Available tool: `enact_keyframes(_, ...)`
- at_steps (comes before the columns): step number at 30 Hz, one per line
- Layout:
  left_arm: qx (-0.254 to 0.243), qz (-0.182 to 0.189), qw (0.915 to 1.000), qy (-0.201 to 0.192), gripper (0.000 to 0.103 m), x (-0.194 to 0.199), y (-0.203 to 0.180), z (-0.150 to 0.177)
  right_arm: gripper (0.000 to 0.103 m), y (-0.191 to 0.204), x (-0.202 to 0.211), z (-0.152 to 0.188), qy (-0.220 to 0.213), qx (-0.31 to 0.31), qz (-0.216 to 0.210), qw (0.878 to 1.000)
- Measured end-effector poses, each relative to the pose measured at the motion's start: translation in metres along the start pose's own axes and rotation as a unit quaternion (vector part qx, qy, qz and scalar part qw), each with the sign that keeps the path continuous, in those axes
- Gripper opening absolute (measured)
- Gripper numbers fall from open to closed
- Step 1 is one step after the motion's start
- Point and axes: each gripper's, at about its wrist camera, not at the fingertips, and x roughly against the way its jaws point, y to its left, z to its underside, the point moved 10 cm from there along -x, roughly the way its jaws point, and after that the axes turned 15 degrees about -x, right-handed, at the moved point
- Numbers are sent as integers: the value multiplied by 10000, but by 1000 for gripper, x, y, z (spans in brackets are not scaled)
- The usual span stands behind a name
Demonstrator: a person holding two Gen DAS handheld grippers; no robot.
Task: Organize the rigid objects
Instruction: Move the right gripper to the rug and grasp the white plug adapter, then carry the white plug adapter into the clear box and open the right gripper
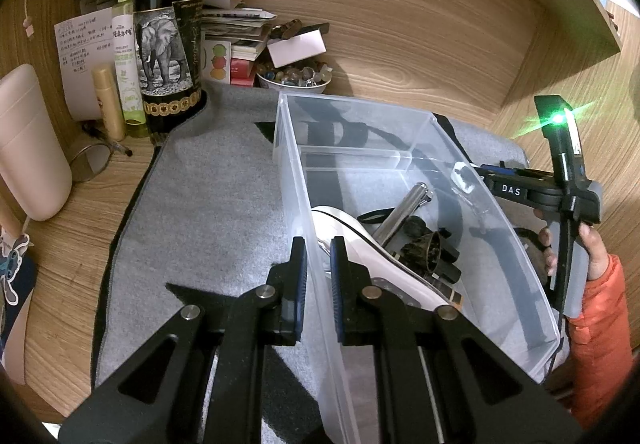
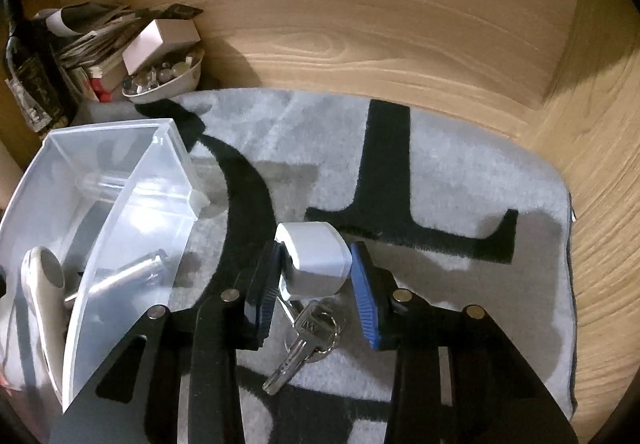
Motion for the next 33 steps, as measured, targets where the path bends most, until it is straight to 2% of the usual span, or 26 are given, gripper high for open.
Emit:
enact_keyframes(5,-6,12,10000,3,10,0,1,-1,32,7,17,0,-141,92,-77,9998)
enact_keyframes(14,-10,0,10000,-2,10,0,2,-2,32,27,72,-13,-710,391,-282,9963)
enact_keyframes(21,-16,-5,10000,-8,10,0,4,-3,32,61,100,-21,-996,692,-564,9910)
enact_keyframes(27,-33,-8,10000,-7,10,0,4,-3,32,96,102,-5,-891,1061,-770,9874)
enact_keyframes(33,-29,-3,10000,-20,10,0,5,-4,32,125,79,21,-445,1470,-879,9842)
